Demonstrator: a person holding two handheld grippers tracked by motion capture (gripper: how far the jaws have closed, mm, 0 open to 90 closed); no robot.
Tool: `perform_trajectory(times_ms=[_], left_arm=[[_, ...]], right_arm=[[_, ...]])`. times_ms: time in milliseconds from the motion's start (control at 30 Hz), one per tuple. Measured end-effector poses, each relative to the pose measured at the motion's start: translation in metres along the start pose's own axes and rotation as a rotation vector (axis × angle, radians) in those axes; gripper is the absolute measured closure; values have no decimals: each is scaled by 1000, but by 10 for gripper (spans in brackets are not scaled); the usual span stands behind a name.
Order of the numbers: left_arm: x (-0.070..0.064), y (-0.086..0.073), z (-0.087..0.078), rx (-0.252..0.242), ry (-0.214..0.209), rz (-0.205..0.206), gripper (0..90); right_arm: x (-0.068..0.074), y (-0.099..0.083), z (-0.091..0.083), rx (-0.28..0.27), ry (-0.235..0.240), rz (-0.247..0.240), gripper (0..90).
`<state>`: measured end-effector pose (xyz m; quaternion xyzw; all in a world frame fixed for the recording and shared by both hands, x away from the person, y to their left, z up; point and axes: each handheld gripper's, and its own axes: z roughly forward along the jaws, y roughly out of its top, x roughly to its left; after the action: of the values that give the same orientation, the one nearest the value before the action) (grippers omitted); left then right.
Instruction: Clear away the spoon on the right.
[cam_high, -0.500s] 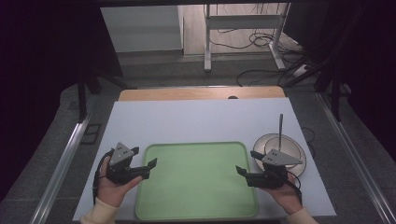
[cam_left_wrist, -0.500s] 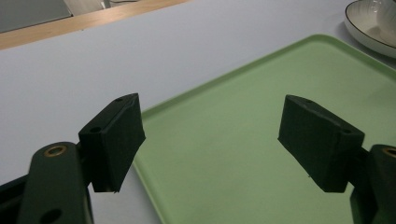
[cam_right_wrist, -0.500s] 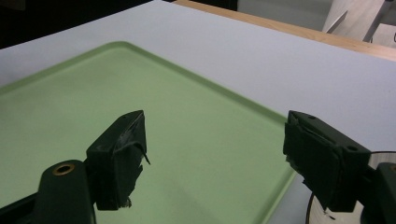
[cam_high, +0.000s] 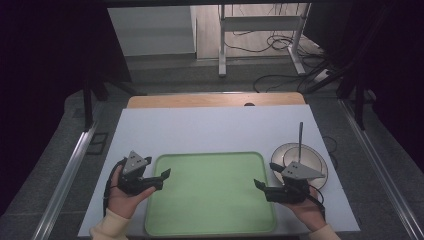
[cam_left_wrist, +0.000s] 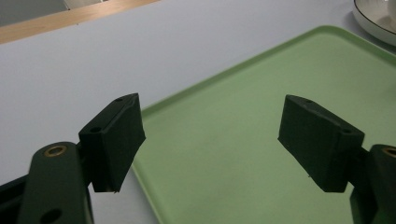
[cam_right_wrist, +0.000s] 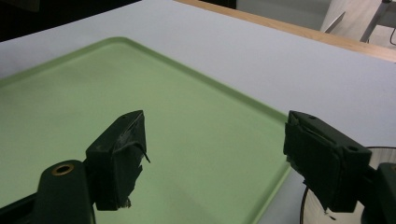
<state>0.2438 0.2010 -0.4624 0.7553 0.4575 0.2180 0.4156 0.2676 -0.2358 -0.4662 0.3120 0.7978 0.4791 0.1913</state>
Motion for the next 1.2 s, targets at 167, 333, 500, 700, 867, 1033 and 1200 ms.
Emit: perform_trajectory(times_ms=[167, 333, 500, 700, 867, 1033, 1200], left_arm=[[-1, -1, -2, -1, 0, 7, 216], [4, -3, -6, -11, 10, -3, 216], [5, -5, -8, -10, 17, -13, 216], [4, -2, -10, -11, 20, -9, 216], [3, -3, -8, -2, 6, 0, 217], [4, -5, -5, 10, -6, 2, 217], [4, -5, -5, 10, -22, 1, 216]], right_arm=[[-1, 3, 2, -3, 6, 13, 212], [0, 12, 6, -6, 3, 6, 216], [-6, 27, 7, -14, 7, 9, 220], [-11, 37, 7, -16, 7, 25, 220], [-20, 61, 3, -33, -33, 34, 226], [-34, 86, 2, -25, -61, 42, 236], [-51, 93, 2, -27, -103, 43, 245]])
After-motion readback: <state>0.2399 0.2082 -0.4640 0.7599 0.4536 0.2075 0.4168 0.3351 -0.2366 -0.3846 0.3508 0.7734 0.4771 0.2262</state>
